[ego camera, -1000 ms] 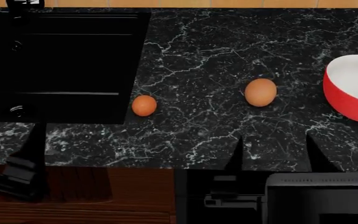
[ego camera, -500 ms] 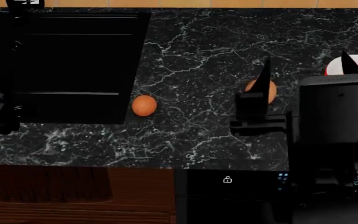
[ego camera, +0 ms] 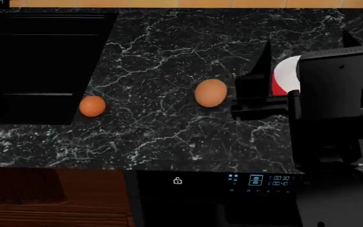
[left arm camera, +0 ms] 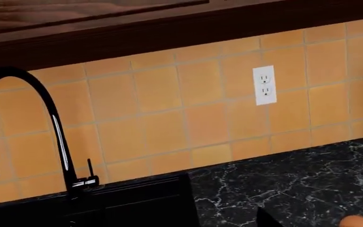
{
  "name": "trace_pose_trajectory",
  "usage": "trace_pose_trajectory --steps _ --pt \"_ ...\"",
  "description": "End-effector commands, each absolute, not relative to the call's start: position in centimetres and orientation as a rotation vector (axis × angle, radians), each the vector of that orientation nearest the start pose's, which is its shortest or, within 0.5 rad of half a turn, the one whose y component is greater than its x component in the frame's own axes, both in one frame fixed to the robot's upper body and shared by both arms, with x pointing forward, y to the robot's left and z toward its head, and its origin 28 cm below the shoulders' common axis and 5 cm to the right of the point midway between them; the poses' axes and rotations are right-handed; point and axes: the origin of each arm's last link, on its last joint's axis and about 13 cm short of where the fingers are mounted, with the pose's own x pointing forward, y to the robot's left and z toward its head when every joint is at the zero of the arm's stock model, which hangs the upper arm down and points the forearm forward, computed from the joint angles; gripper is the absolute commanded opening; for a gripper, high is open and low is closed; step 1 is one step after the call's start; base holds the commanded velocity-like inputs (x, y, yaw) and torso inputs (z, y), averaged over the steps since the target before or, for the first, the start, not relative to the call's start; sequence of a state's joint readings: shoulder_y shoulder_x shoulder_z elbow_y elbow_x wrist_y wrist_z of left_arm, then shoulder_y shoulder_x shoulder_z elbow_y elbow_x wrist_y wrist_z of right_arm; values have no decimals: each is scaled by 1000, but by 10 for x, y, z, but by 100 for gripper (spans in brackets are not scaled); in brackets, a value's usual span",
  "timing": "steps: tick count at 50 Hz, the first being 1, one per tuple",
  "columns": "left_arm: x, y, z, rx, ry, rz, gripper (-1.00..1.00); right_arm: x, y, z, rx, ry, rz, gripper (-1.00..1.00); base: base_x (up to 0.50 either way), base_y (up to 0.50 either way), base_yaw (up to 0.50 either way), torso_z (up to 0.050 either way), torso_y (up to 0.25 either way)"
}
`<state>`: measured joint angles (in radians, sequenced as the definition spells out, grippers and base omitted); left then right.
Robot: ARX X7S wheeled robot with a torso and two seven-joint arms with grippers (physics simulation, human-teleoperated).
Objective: Place the eggs and milk next to the bowl.
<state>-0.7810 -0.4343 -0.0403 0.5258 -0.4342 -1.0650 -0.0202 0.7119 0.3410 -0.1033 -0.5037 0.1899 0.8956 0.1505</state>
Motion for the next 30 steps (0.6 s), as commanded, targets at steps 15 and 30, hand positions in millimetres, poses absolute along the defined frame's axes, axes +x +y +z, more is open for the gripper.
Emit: trace_pose_trajectory --steps 15,30 --pt "281 277 250 115 -210 -124 100 286 -138 232 -230 -263 -51 100 0 -308 0 0 0" --pt "283 278 248 123 -207 -138 100 285 -138 229 -219 -258 -50 100 61 -9 0 0 0"
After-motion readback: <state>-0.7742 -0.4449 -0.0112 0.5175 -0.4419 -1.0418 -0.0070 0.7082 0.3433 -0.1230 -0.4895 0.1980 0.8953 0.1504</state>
